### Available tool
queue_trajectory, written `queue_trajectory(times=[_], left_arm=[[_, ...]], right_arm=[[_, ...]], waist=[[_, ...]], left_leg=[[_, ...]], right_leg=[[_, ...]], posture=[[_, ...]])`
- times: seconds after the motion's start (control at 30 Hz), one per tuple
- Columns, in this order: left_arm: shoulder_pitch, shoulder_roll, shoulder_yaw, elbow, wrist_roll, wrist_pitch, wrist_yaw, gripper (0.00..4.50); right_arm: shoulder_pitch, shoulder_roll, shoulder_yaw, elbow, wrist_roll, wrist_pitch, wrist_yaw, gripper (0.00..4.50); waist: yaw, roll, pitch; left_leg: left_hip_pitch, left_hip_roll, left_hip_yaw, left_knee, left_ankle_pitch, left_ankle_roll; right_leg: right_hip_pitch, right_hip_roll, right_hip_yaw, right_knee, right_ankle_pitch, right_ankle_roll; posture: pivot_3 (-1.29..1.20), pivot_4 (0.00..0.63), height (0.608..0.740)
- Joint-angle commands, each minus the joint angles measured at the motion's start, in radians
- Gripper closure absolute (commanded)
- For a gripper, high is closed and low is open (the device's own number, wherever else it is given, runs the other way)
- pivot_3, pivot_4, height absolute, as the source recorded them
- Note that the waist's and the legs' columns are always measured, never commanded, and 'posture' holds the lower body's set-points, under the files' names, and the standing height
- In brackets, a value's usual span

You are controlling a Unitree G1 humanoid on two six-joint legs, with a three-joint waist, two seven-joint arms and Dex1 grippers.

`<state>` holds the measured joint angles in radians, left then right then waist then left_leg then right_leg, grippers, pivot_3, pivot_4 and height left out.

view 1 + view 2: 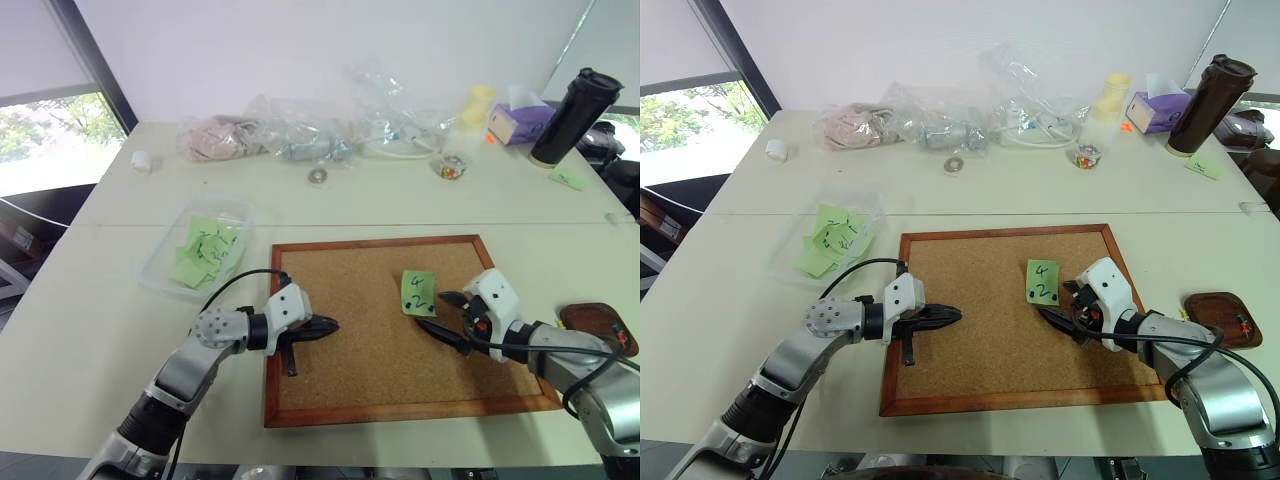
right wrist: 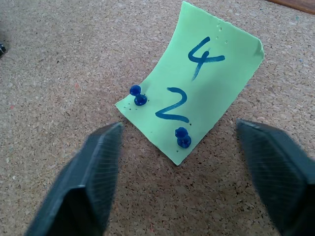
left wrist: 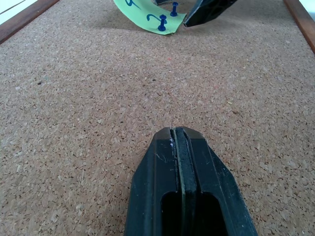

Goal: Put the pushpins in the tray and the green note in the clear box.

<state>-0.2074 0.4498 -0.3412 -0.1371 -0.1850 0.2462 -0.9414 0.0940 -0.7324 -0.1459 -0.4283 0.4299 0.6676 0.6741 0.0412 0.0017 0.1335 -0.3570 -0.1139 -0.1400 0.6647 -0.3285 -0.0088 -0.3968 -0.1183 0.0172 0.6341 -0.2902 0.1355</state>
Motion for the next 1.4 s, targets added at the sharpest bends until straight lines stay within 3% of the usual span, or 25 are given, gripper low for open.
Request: queue_trajectory(times=[0.03, 0.1, 0.23, 0.27, 0.47, 0.8, 1.07, 1.4], left_arm=[[0.01, 0.007, -0.023, 0.023, 0.027, 0.014, 0.002, 4.5], [0.01, 0.007, -0.023, 0.025, 0.027, 0.012, 0.002, 4.5], [0.006, 0.005, -0.025, 0.024, 0.028, 0.014, 0.001, 4.5], [0.006, 0.005, -0.026, 0.02, 0.027, 0.017, 0.002, 4.5], [0.003, 0.007, -0.027, 0.015, 0.027, 0.026, 0.0, 4.5], [0.003, -0.001, -0.032, 0.061, 0.033, -0.006, -0.01, 4.5], [0.007, -0.013, -0.047, 0.062, 0.033, -0.02, -0.012, 4.5], [0.007, -0.024, -0.051, 0.059, 0.036, -0.018, -0.009, 4.5]], right_arm=[[-0.008, 0.008, -0.006, -0.009, -0.004, -0.026, 0.002, 1.27], [-0.008, 0.011, -0.005, -0.008, -0.007, -0.028, 0.003, 2.0], [-0.014, 0.017, 0.001, -0.006, -0.012, -0.028, 0.001, 4.11], [-0.015, 0.018, 0.001, -0.007, -0.013, -0.029, 0.001, 4.44], [-0.015, 0.013, -0.071, -0.043, 0.024, -0.005, -0.004, 4.44], [-0.115, 0.007, -0.485, -0.057, 0.336, 0.217, -0.109, 4.44], [0.071, -0.018, -0.744, 0.211, 0.276, 0.163, -0.093, 4.44], [0.147, 0.002, -0.731, 0.404, 0.168, 0.035, -0.095, 4.44]], waist=[[0.0, 0.0, 0.0], [0.0, 0.0, 0.0], [0.0, 0.0, 0.0], [0.0, 0.0, 0.0], [0.0, 0.0, 0.0], [0.003, 0.001, 0.001], [0.005, 0.002, 0.0], [0.001, 0.007, 0.001]], left_leg=[[0.0, 0.0, 0.0, 0.0, 0.0, 0.0], [0.0, 0.0, 0.0, 0.0, 0.0, 0.0], [0.0, 0.0, 0.0, 0.0, 0.0, 0.0], [0.0, 0.0, 0.0, 0.0, 0.0, 0.0], [0.0, 0.0, 0.0, 0.0, 0.0, 0.0], [-0.001, 0.0, -0.002, 0.0, 0.0, 0.0], [0.0, 0.0, -0.001, 0.0, -0.001, 0.002], [0.001, -0.001, 0.001, 0.0, -0.001, 0.003]], right_leg=[[0.0, 0.0, 0.0, 0.0, 0.0, 0.0], [0.0, 0.0, 0.0, 0.0, 0.0, 0.0], [0.0, 0.0, 0.0, 0.0, 0.0, 0.0], [0.0, 0.0, 0.0, 0.0, 0.0, 0.0], [0.0, 0.0, 0.0, 0.0, 0.0, 0.0], [0.001, 0.0, -0.001, -0.001, 0.0, 0.0], [0.003, 0.0, 0.0, -0.003, 0.0, 0.0], [0.003, -0.001, 0.001, -0.004, 0.0, 0.0]], posture=[[0.0, 0.15, 0.73], [0.0, 0.15, 0.73], [0.0, 0.15, 0.73], [0.0, 0.15, 0.73], [0.0, 0.15, 0.73], [0.0, 0.15, 0.73], [0.0, 0.15, 0.73], [0.0, 0.15, 0.73]])
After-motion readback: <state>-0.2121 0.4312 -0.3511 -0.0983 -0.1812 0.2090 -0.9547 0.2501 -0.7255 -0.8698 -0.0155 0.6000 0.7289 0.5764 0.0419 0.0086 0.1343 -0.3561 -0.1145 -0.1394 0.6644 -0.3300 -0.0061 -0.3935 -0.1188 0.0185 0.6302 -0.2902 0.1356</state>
